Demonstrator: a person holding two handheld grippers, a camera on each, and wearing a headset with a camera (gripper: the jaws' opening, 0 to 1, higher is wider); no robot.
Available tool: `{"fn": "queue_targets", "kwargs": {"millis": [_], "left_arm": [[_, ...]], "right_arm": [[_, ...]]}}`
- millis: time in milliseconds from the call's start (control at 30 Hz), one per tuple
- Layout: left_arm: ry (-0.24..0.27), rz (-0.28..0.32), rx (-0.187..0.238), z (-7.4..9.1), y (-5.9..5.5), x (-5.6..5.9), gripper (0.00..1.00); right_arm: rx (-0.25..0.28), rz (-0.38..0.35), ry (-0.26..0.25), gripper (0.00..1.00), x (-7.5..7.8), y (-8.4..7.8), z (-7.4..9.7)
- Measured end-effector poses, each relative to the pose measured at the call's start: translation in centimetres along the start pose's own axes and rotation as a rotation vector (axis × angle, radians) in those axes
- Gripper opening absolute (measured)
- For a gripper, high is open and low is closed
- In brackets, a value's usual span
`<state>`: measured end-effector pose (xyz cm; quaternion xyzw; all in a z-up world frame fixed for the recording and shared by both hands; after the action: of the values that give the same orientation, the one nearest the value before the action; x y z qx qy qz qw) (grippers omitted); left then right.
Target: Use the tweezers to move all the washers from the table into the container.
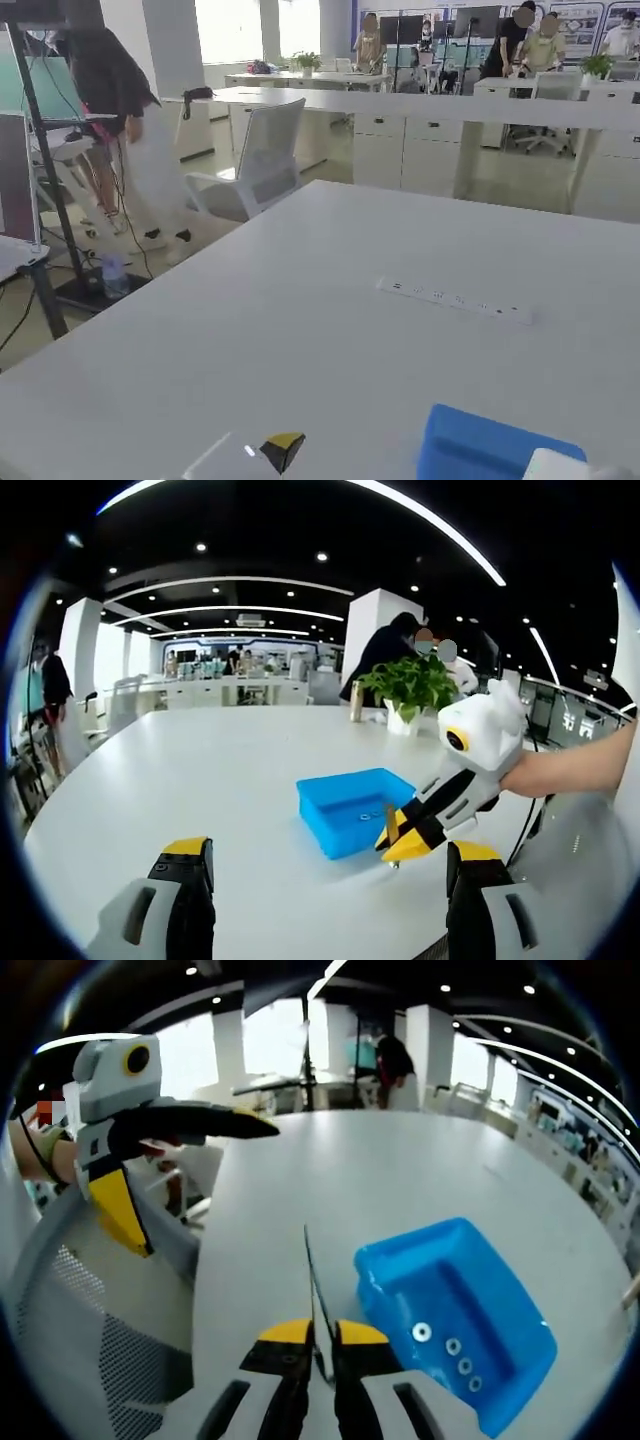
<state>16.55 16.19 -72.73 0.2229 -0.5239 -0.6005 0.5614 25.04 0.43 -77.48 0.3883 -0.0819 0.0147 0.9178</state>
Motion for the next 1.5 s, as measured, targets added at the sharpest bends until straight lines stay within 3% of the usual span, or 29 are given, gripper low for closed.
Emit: {"fn": "queue_targets", "kwargs": {"millis": [67,133,367,600,700,900,1133,1400,1500], "left_arm": [[0.001,-0.018,-0.040,-0.2,-0.4,0.0,0.99],[-0.007,-0.021,-0.052,-0.3,-0.5,0.2,0.99],[0.008,-0.016,-0.044,0.0,-0.4,0.1,0.99],[0.021,-0.039,-0.066,0.1,-0.6,-0.1,0.99],[0.023,-0.051,-0.074,0.1,-0.7,-0.1,0.99],[0.024,-0.062,-0.085,0.0,-0.8,-0.3,0.95],[0.020,-0.060,-0.094,-0.1,-0.9,-0.4,0.94],[0.023,-0.063,-0.098,-0.1,-1.0,-0.5,0.94],[0.002,-0.045,-0.076,-0.1,-0.8,-0.3,0.97]], "right_arm": [[-0.002,-0.005,-0.010,0.03,0.3,-0.1,0.2],[0.005,-0.045,-0.019,0.03,0.6,-0.3,0.6],[0.142,-0.232,-0.069,0.03,1.6,0.2,3.9],[0.172,-0.276,-0.099,0.03,3.0,0.5,6.2],[0.187,-0.274,-0.117,0.03,3.5,1.4,6.9],[0.194,-0.253,-0.133,0.03,5.3,2.5,6.7],[0.172,-0.219,-0.127,0.03,6.6,3.3,5.1],[0.137,-0.203,-0.101,0.03,7.7,3.0,3.6],[0.118,-0.200,-0.093,0.03,8.1,2.5,3.0]]}}
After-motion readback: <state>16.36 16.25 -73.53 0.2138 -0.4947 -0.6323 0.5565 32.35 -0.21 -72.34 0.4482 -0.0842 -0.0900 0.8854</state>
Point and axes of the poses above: the centre of the closed fingertips' face, and the gripper's own axes: z roughly backward along the fingers, x roughly to its right, y roughly out of its top, the point moved 8 cm from there along z, roughly backward along the fingers, and after that the axes turned 15 degrees about z, right-handed, at the moved point
